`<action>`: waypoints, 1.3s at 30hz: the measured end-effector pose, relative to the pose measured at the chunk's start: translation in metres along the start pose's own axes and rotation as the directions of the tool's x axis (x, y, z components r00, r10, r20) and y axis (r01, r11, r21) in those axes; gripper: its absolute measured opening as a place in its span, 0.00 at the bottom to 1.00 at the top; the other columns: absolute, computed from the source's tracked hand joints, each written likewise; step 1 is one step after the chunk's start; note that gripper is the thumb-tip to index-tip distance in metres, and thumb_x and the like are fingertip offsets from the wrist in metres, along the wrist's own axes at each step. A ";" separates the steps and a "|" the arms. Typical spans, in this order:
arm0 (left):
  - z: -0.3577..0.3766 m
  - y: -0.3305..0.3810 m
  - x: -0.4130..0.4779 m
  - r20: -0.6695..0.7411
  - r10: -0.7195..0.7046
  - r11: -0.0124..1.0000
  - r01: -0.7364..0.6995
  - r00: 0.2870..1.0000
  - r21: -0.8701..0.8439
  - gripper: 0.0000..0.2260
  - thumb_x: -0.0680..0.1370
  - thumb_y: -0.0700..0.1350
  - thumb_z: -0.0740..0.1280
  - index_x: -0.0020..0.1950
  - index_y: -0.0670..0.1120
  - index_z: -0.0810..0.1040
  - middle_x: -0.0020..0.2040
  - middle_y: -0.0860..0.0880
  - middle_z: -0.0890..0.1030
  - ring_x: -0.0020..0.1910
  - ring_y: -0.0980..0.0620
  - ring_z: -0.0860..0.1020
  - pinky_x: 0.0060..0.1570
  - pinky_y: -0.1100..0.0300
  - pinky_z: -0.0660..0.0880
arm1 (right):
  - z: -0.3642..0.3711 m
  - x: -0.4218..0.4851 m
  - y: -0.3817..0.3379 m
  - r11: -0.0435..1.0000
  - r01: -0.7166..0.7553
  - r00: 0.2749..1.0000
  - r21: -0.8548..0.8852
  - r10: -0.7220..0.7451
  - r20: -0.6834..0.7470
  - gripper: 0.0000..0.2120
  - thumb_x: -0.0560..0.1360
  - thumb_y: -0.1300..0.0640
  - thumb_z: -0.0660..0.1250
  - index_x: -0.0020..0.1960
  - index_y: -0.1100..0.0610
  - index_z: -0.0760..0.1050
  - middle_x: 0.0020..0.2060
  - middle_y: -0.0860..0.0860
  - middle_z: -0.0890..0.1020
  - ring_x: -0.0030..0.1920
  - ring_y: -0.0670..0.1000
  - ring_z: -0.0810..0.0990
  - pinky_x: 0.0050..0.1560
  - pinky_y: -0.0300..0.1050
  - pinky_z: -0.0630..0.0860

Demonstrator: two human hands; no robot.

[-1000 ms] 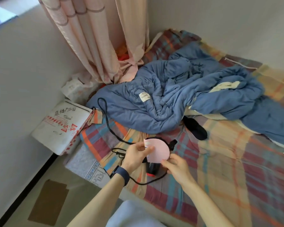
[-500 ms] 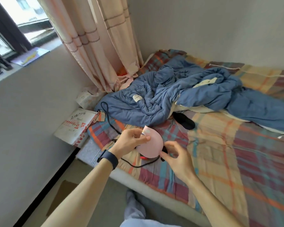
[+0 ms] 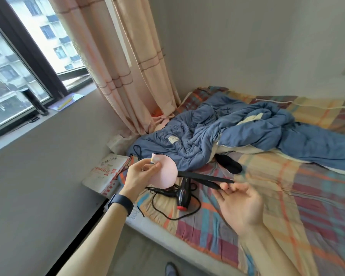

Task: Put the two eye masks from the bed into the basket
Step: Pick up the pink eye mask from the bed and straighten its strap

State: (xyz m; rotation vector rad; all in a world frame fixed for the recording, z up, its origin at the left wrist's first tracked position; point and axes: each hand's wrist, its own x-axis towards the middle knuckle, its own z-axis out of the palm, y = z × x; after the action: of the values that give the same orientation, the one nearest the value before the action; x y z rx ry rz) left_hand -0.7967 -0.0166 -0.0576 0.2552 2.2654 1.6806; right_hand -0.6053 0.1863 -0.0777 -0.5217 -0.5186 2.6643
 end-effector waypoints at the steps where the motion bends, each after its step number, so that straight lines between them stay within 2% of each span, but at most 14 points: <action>1: 0.003 0.000 -0.004 0.003 -0.012 0.999 0.012 1.000 -0.049 0.01 0.74 0.48 0.75 0.43 0.52 0.85 0.35 0.56 0.84 0.41 0.50 0.80 0.46 0.40 0.80 | 0.003 -0.002 -0.005 0.997 -0.011 1.000 0.070 0.011 -0.001 0.05 0.63 0.60 0.63 0.28 0.56 0.72 0.29 0.52 0.75 0.36 0.54 0.80 0.56 0.54 0.73; 4: 0.010 0.003 -0.013 0.035 -0.020 0.990 0.025 0.999 -0.140 0.01 0.74 0.46 0.75 0.43 0.50 0.86 0.36 0.53 0.84 0.41 0.47 0.79 0.43 0.46 0.77 | 0.005 0.001 -0.015 0.980 -0.063 0.998 0.190 0.063 0.003 0.09 0.66 0.63 0.60 0.35 0.59 0.79 0.35 0.52 0.82 0.32 0.51 0.80 0.51 0.51 0.76; 6: 0.016 0.006 -0.017 0.066 0.008 0.993 -0.001 0.998 -0.114 0.02 0.73 0.46 0.76 0.44 0.49 0.86 0.37 0.51 0.83 0.40 0.49 0.78 0.40 0.51 0.74 | 0.003 0.007 -0.014 0.977 -0.104 0.994 0.184 0.108 -0.011 0.18 0.66 0.69 0.56 0.48 0.64 0.81 0.46 0.55 0.86 0.28 0.47 0.77 0.42 0.43 0.81; 8: 0.023 0.010 -0.020 0.132 0.078 0.997 -0.075 0.988 -0.031 0.05 0.72 0.47 0.77 0.45 0.49 0.86 0.38 0.50 0.84 0.39 0.53 0.79 0.39 0.54 0.75 | 0.002 0.013 -0.009 0.985 -0.170 0.985 0.027 0.170 0.000 0.26 0.69 0.75 0.53 0.60 0.62 0.79 0.53 0.55 0.87 0.29 0.45 0.76 0.30 0.35 0.78; 10: 0.032 0.016 -0.022 0.232 0.136 0.981 -0.163 0.963 0.104 0.05 0.71 0.49 0.77 0.45 0.51 0.86 0.40 0.48 0.85 0.38 0.56 0.79 0.39 0.58 0.75 | 0.005 0.016 -0.006 0.941 -0.171 0.983 -0.291 0.184 0.016 0.22 0.77 0.73 0.55 0.62 0.56 0.80 0.53 0.51 0.87 0.32 0.46 0.78 0.28 0.34 0.75; 12: 0.041 0.024 -0.022 0.301 0.169 0.928 -0.254 0.939 0.274 0.05 0.69 0.51 0.78 0.43 0.55 0.86 0.40 0.52 0.85 0.37 0.59 0.78 0.38 0.63 0.74 | 0.012 0.021 -0.007 0.816 -0.052 0.986 -0.576 0.135 0.102 0.11 0.79 0.61 0.65 0.58 0.57 0.83 0.48 0.47 0.86 0.39 0.47 0.82 0.35 0.36 0.78; 16: 0.058 0.048 -0.022 0.395 0.255 0.748 -0.439 0.882 0.497 0.06 0.68 0.54 0.76 0.42 0.57 0.86 0.34 0.54 0.83 0.31 0.61 0.74 0.33 0.64 0.72 | 0.033 0.030 -0.012 0.479 0.230 0.949 -0.847 0.082 0.304 0.10 0.73 0.48 0.74 0.51 0.51 0.86 0.50 0.48 0.88 0.55 0.47 0.84 0.57 0.39 0.77; 19: 0.063 0.067 -0.021 0.466 0.271 0.562 -0.531 0.842 0.634 0.09 0.67 0.54 0.75 0.46 0.57 0.86 0.36 0.51 0.84 0.35 0.52 0.78 0.36 0.56 0.76 | 0.038 0.035 -0.014 0.393 0.299 0.935 -0.869 0.061 0.349 0.09 0.71 0.48 0.74 0.50 0.45 0.85 0.47 0.47 0.88 0.53 0.47 0.85 0.56 0.41 0.79; 21: 0.066 0.076 -0.020 0.501 0.287 0.462 -0.576 0.817 0.675 0.10 0.69 0.54 0.72 0.46 0.53 0.86 0.37 0.47 0.84 0.37 0.46 0.79 0.38 0.52 0.78 | 0.036 0.040 -0.014 0.259 0.331 0.931 -0.907 0.071 0.359 0.08 0.74 0.45 0.71 0.50 0.46 0.84 0.44 0.46 0.88 0.48 0.43 0.84 0.51 0.42 0.78; 24: 0.062 0.082 -0.013 0.395 0.294 0.605 -0.489 0.870 0.629 0.05 0.72 0.49 0.71 0.43 0.49 0.85 0.36 0.51 0.84 0.35 0.52 0.78 0.39 0.62 0.77 | 0.030 0.038 -0.013 0.151 0.273 0.944 -0.950 0.151 0.295 0.19 0.70 0.31 0.65 0.42 0.46 0.82 0.33 0.45 0.83 0.35 0.41 0.77 0.39 0.39 0.72; 26: 0.052 0.080 -0.005 0.311 0.225 0.771 -0.364 0.923 0.523 0.03 0.71 0.46 0.73 0.42 0.48 0.85 0.35 0.52 0.83 0.33 0.56 0.76 0.38 0.64 0.74 | 0.018 0.032 -0.011 0.268 0.274 0.937 -0.924 0.143 0.320 0.16 0.72 0.34 0.68 0.38 0.46 0.81 0.31 0.43 0.81 0.32 0.39 0.76 0.35 0.33 0.70; 29: 0.043 0.071 -0.011 0.318 0.041 0.940 -0.144 0.947 0.309 0.03 0.71 0.41 0.75 0.43 0.48 0.86 0.33 0.53 0.82 0.31 0.58 0.77 0.32 0.64 0.75 | -0.001 0.025 -0.013 0.336 0.341 0.939 -0.878 -0.081 0.334 0.12 0.70 0.40 0.73 0.39 0.49 0.83 0.35 0.44 0.85 0.37 0.42 0.82 0.39 0.31 0.73; 34: 0.056 0.049 -0.032 0.321 -0.066 0.996 0.046 0.945 0.071 0.05 0.73 0.38 0.73 0.48 0.41 0.84 0.37 0.48 0.81 0.33 0.53 0.76 0.32 0.63 0.74 | -0.018 0.013 0.004 0.310 0.370 0.899 -0.876 -0.359 0.253 0.14 0.69 0.39 0.73 0.40 0.50 0.80 0.36 0.47 0.84 0.38 0.45 0.81 0.40 0.35 0.75; 39: 0.073 0.036 -0.040 0.396 -0.213 0.959 0.268 0.893 -0.088 0.07 0.75 0.39 0.73 0.51 0.44 0.79 0.41 0.45 0.81 0.37 0.50 0.79 0.38 0.58 0.75 | -0.039 -0.003 0.019 0.428 0.280 0.910 -0.859 -0.402 0.097 0.14 0.68 0.37 0.71 0.40 0.47 0.79 0.35 0.43 0.82 0.38 0.43 0.80 0.40 0.37 0.74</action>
State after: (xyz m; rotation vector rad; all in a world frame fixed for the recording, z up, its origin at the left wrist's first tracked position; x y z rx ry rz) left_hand -0.7352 0.0472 -0.0375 0.2344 1.8027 1.4994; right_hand -0.5922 0.1791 -0.1183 -0.7282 -1.7523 1.7718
